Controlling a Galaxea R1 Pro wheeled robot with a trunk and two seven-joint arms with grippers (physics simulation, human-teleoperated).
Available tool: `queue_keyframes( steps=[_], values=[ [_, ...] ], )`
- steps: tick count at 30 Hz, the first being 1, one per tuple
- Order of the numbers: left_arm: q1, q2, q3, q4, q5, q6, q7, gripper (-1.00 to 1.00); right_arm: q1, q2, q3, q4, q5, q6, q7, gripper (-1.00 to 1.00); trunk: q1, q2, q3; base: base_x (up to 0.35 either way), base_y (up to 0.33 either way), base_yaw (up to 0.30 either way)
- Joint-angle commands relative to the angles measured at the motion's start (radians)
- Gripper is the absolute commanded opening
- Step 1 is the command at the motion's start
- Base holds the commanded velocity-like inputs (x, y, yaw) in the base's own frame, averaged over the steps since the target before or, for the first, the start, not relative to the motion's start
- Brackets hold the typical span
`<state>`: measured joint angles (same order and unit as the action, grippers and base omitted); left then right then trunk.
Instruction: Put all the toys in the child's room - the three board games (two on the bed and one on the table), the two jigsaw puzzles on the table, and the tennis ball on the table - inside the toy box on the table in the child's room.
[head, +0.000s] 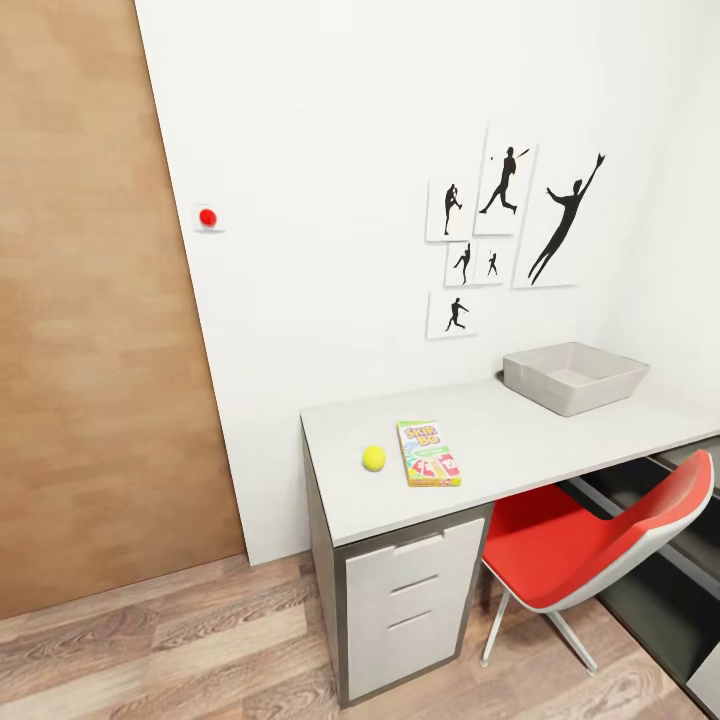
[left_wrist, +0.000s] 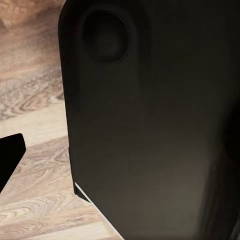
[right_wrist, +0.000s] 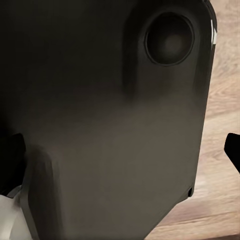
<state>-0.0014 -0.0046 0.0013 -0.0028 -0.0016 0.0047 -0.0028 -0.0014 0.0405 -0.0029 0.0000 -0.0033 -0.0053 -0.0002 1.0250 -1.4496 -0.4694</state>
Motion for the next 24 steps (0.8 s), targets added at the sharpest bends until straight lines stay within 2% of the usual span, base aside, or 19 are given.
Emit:
queue_keyframes(
  steps=[1, 9, 15, 24],
  values=[
    [0.000, 0.000, 0.001, 0.000, 0.000, 0.000, 0.000, 1.00, 0.000, 0.000, 0.000, 0.000, 0.000, -0.001, 0.000, 1.00, 0.000, 0.000, -0.001, 0.000, 0.000, 0.000],
    [0.000, -0.001, 0.000, 0.000, -0.001, -0.004, 0.000, 1.00, 0.000, -0.002, 0.001, 0.000, 0.001, -0.001, 0.000, 1.00, 0.000, 0.000, -0.001, 0.000, 0.000, 0.028],
    [0.000, -0.001, -0.003, 0.000, -0.004, -0.003, -0.001, 1.00, 0.000, -0.001, 0.001, 0.000, 0.002, -0.001, -0.001, 1.00, 0.000, 0.000, -0.001, -0.024, -0.029, 0.224],
    [0.000, 0.000, -0.004, 0.000, -0.004, -0.008, -0.002, 1.00, 0.000, -0.003, 0.000, 0.000, 0.000, -0.001, -0.001, 1.00, 0.000, 0.000, -0.001, -0.151, -0.028, 0.237]
  ],
)
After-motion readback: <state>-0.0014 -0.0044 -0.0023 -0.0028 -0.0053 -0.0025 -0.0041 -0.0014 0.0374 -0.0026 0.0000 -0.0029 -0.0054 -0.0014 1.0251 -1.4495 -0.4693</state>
